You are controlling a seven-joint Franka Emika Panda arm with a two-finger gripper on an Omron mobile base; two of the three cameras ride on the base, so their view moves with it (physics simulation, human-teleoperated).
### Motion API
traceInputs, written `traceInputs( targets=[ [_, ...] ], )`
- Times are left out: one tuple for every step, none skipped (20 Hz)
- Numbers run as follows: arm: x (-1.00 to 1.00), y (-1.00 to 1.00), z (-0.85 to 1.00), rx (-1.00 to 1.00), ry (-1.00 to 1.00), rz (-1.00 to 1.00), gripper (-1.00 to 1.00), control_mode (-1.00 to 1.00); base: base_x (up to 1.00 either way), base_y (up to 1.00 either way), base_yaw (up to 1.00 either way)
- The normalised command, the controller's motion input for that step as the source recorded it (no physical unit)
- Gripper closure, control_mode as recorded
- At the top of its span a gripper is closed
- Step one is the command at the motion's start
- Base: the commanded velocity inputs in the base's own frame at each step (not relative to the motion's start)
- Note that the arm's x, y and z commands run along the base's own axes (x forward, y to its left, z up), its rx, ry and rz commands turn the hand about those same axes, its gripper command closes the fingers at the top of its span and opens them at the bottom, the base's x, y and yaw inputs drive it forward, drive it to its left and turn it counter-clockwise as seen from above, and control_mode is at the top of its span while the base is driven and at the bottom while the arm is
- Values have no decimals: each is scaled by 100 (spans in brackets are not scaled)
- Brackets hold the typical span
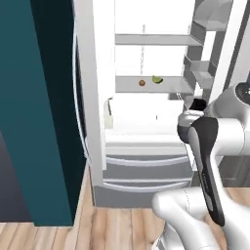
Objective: Move the apricot and lemon wedge from the top shelf to the second highest shelf to make space. Then, place the pitcher from the counter on the cleared top shelf.
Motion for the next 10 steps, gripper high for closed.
traceInputs(
  targets=[
    [0,0,0,0,0,0,100,100,41,76,-42],
    [0,0,0,0,0,0,100,100,43,64,-37],
    [0,0,0,0,0,0,100,100,47,36,-29],
    [0,0,0,0,0,0,100,100,49,27,-23],
    [0,0,0,0,0,0,100,100,52,19,-19],
    [0,0,0,0,0,0,100,100,55,16,-15],
    [0,0,0,0,0,0,100,100,60,11,-13],
    [0,0,0,0,0,0,100,100,66,0,-10],
    [0,0,0,0,0,0,100,100,69,0,-7],
    [0,0,0,0,0,0,100,100,70,0,-5]
  ],
)
